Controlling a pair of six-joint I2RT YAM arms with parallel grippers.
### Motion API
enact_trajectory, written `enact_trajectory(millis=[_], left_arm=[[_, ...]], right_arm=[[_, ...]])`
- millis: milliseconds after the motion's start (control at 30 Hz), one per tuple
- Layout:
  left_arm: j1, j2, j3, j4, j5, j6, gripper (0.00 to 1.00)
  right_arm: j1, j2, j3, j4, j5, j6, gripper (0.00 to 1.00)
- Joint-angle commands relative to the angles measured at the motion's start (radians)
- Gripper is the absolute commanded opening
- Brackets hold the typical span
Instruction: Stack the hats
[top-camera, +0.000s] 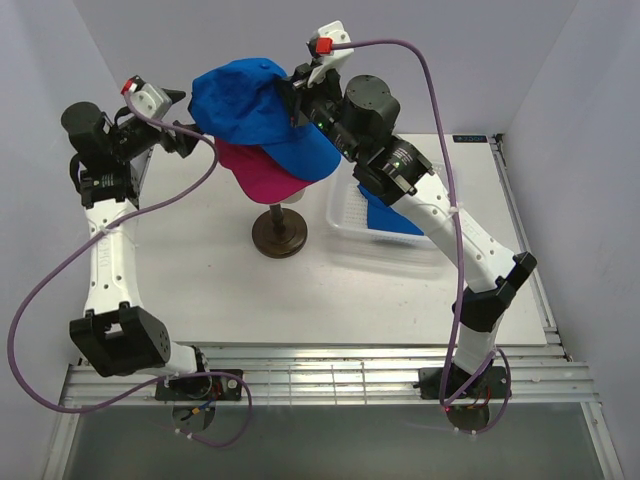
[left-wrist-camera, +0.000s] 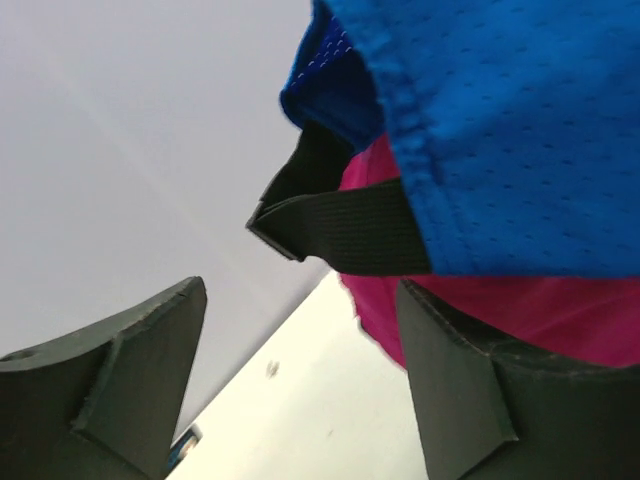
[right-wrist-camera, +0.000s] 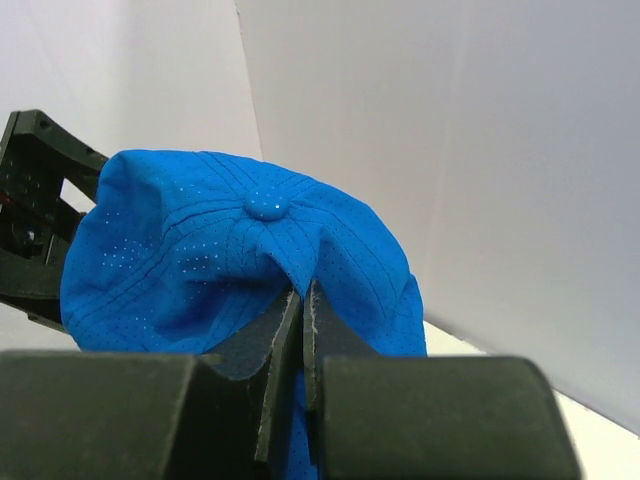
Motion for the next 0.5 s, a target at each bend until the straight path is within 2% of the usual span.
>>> enact_trajectory(millis=[0,133,167,200,233,300,367,467], left_arm=[[0.03,-0.026,-0.1,0.408,0.16,-0.161,0.84],[0.049,-0.018,-0.18,0.697,0.266,-0.376,0.82],[0.05,-0.023,-0.203,0.762,0.269,-0.426,0.82],[0.054,-0.023,-0.245,0.92,0.26,-0.482,0.81],[0.057,-0.023,-0.264,1.001,0.253,-0.588,0.79],[0.061,-0.015,-0.282,1.154,0.228,-0.659,0.76],[0.064,-0.01,-0.273,1.153,0.182,-0.675,0.7],[0.063,-0.003,-0.261,1.135,0.148,-0.659,0.68]], right_arm=[[0.005,-0.003,0.002,0.04,0.014,-0.007,0.08],[0.005,-0.006,0.002,0.038,0.014,-0.009,0.08],[0.005,-0.006,0.002,0.038,0.014,-0.01,0.08],[0.004,-0.006,0.001,0.038,0.014,-0.01,0.08],[0.004,-0.006,-0.001,0.037,0.016,-0.01,0.08],[0.004,-0.006,-0.002,0.037,0.013,-0.01,0.08],[0.004,-0.007,-0.004,0.037,0.011,-0.01,0.08],[0.004,-0.006,-0.01,0.041,0.008,0.0,0.08]])
